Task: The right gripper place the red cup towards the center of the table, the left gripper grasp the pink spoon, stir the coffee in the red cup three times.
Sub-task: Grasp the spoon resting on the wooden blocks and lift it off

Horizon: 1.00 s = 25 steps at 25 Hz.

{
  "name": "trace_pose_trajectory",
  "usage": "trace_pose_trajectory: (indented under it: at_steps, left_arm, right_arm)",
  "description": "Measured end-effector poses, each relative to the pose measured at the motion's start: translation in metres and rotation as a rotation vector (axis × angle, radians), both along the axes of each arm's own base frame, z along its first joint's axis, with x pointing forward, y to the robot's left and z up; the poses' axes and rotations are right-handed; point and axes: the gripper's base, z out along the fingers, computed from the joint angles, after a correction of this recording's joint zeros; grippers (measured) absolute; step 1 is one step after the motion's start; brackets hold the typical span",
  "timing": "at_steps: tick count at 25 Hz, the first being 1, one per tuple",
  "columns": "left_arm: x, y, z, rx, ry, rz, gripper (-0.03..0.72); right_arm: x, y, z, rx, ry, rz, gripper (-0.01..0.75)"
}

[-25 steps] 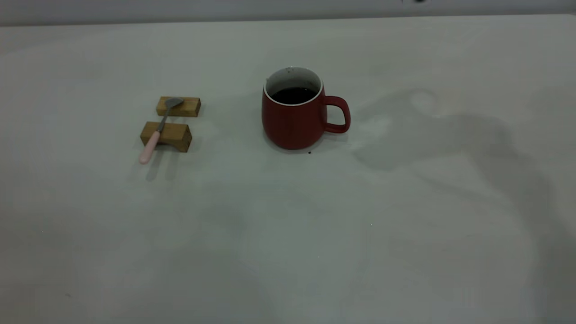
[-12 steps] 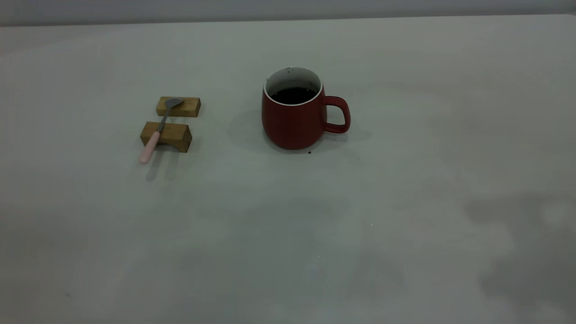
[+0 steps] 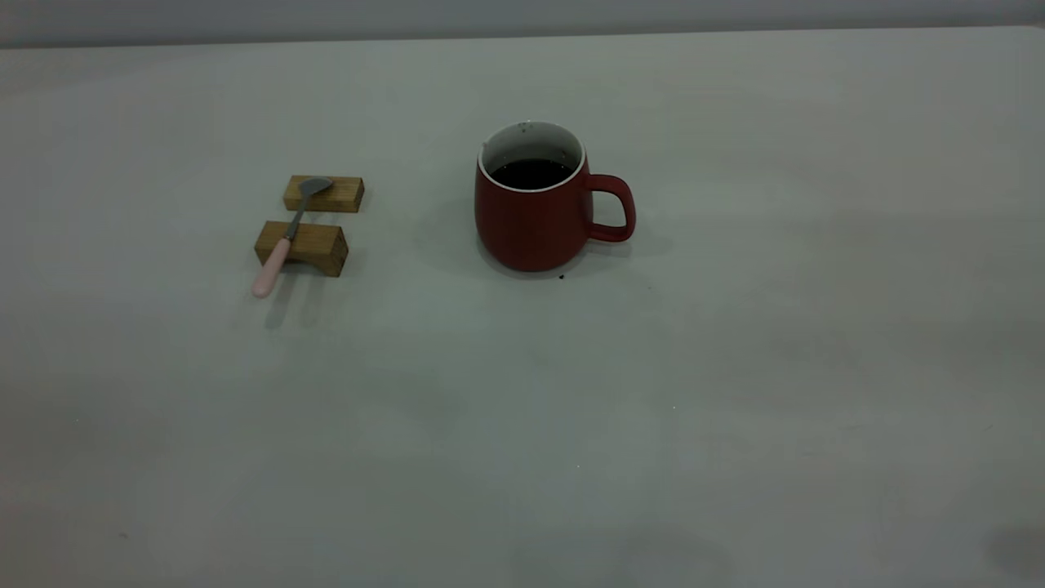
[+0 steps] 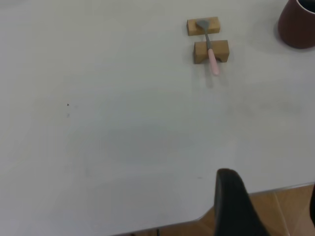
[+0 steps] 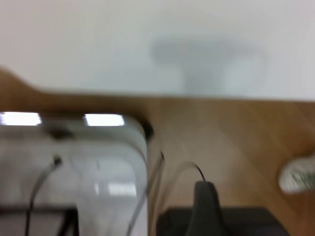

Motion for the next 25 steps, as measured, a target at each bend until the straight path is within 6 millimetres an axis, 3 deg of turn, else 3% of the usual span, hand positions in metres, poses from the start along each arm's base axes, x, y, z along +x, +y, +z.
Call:
trace_pose_trajectory:
  at_steps: [9,18,25]
  left_arm:
    - [0.000,0.000,0.000,0.000,0.000,0.000,0.448]
    - [0.000,0.000,0.000,0.001,0.000,-0.001,0.448]
    - [0.000,0.000,0.000,0.001,0.000,0.000,0.448]
  right_arm:
    - [-0.049,-0.014,0.026,0.041,-0.404,-0.121,0.587]
    - [-0.092,-0.016,0.032,0.072,-0.688,-0.119,0.587]
    - [-0.096,-0.016,0.031,0.075,-0.704,-0.121,0.586]
